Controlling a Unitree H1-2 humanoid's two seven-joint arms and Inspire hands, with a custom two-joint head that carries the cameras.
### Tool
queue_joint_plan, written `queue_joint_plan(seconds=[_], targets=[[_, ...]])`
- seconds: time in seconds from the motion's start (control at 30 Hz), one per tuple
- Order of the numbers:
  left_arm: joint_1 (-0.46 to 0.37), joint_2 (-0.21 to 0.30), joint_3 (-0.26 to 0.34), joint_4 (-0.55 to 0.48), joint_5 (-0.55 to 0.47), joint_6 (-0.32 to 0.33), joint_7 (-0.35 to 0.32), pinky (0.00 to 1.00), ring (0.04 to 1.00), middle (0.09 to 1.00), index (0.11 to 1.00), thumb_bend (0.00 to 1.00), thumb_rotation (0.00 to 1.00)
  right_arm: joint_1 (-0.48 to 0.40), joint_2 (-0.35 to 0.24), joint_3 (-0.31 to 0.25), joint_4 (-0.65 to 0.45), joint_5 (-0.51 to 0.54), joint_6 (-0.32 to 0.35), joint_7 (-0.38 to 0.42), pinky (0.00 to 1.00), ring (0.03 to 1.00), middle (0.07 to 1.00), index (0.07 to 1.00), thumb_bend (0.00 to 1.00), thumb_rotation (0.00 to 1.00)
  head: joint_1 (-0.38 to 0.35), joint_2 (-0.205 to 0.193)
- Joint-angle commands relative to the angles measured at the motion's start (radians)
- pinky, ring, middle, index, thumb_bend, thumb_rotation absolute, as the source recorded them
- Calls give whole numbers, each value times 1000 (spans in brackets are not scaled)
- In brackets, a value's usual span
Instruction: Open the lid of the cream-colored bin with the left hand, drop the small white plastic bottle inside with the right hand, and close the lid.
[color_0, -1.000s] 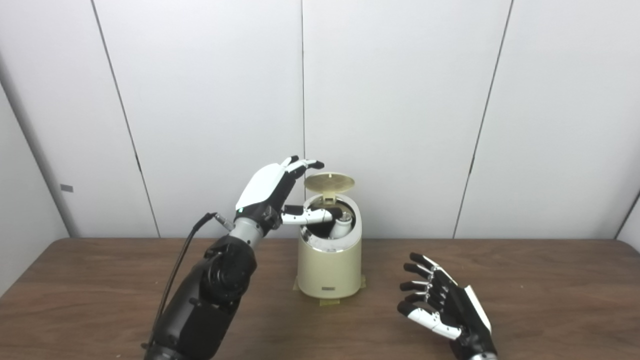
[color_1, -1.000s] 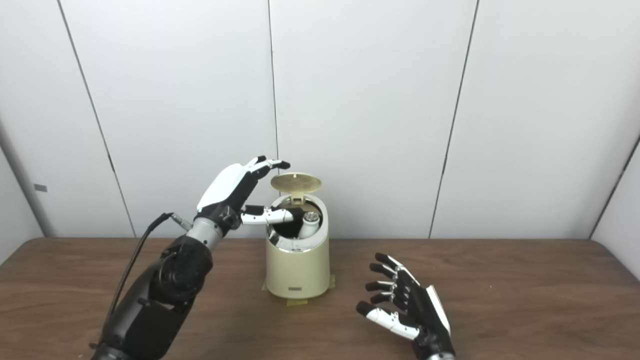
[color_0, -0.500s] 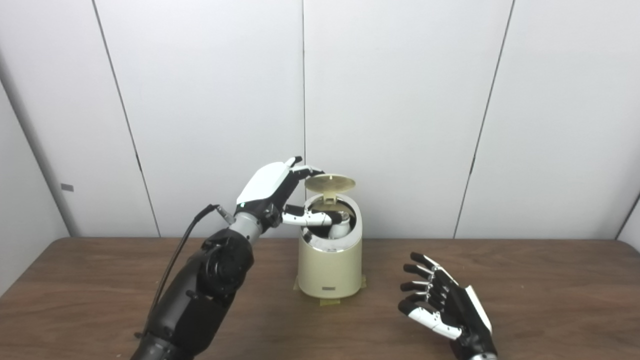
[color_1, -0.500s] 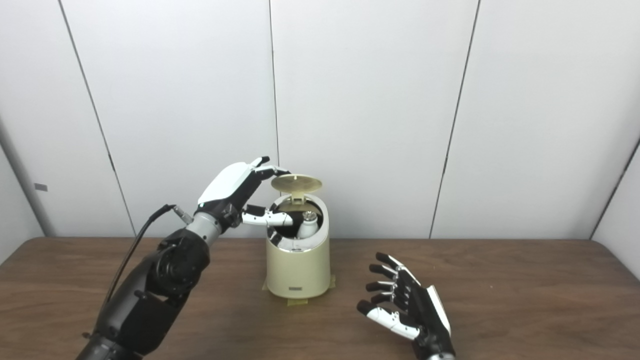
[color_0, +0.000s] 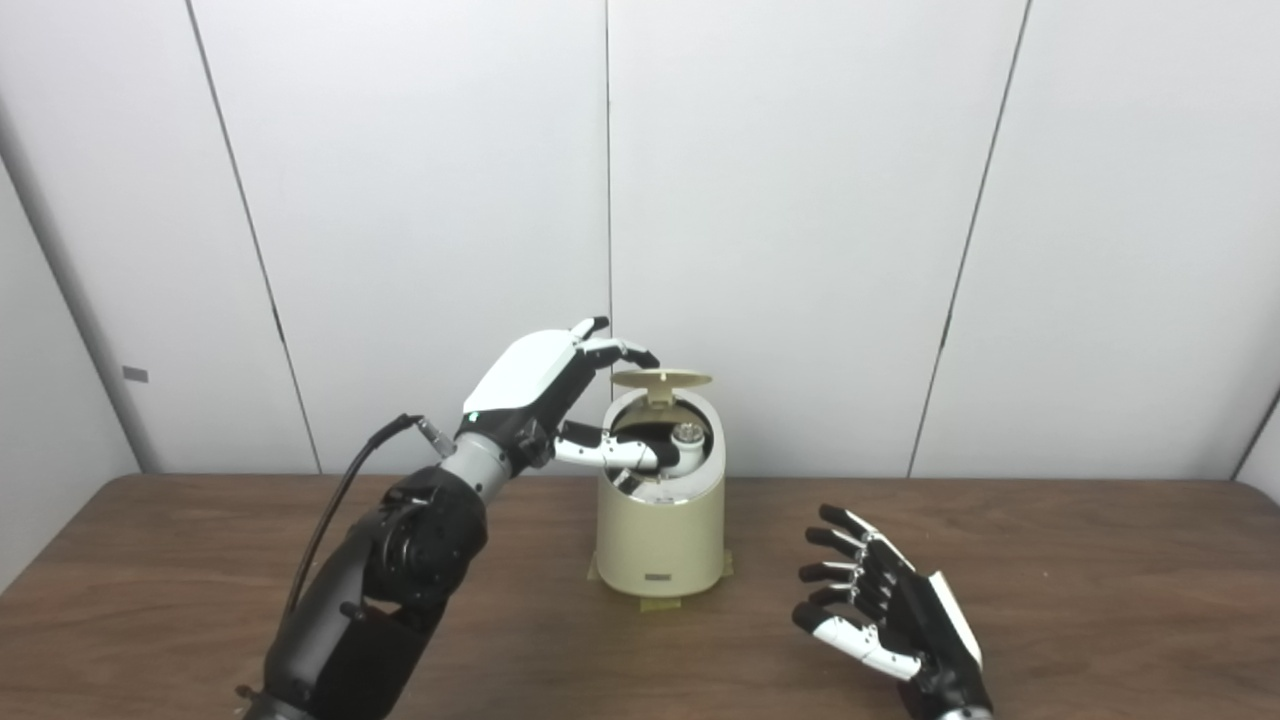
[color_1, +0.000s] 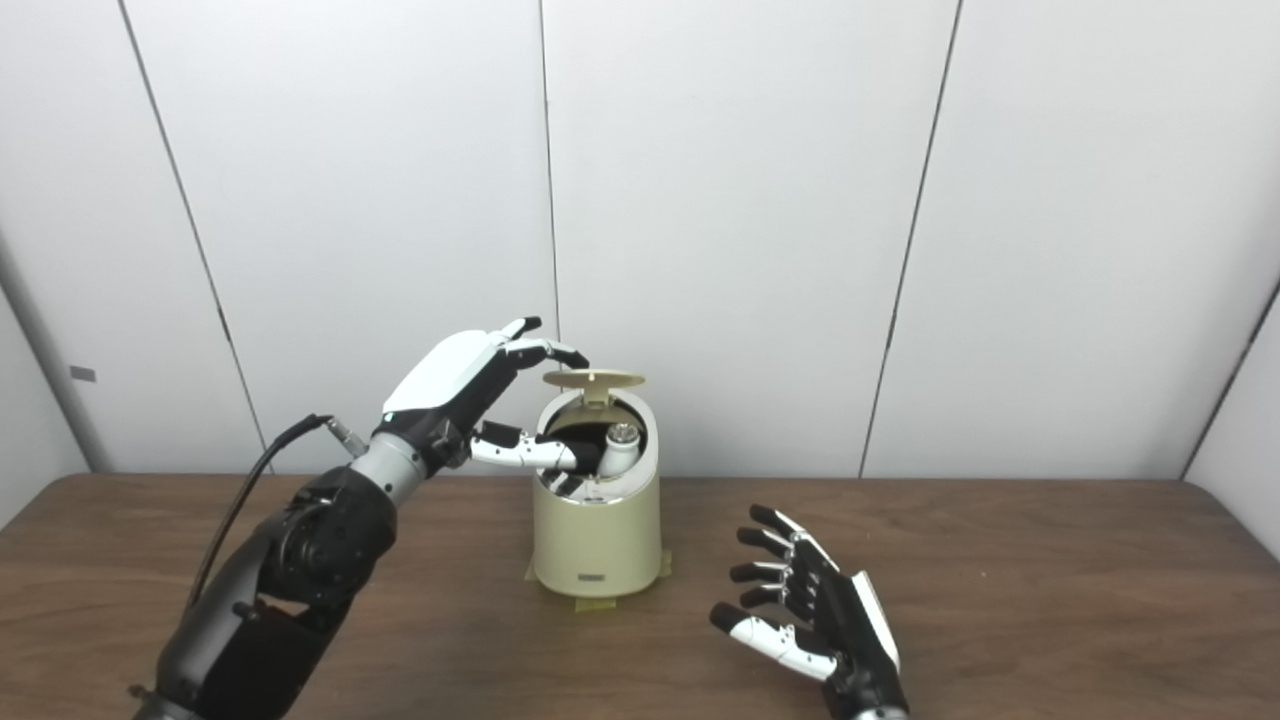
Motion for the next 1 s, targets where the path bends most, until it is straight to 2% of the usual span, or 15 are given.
queue_joint_plan(seconds=[0.0,0.2,0.37,0.6,0.97], targets=[[-31,6,19,-48,-26,1,-8,1000,1000,856,800,910,555,-29,2,-4,-33,1,-29,-12,554,661,791,844,853,383,-1,1],[-4,-3,23,-57,-55,-9,-22,1000,1000,846,791,920,522,-27,4,-3,-43,-2,-22,-12,552,659,794,846,845,385,-3,5],[16,0,16,-67,-60,-11,-42,1000,1000,852,795,918,550,-27,7,-5,-44,5,-22,-10,550,658,796,846,857,398,-5,8],[26,24,-34,-74,22,-27,-48,1000,1000,838,808,908,567,-29,7,-2,-46,5,-23,-8,552,659,798,845,850,399,-12,15],[40,56,-123,-51,213,-116,-3,1000,975,800,793,919,543,-20,17,-3,-86,-1,18,-15,553,668,802,839,858,397,-24,28]])
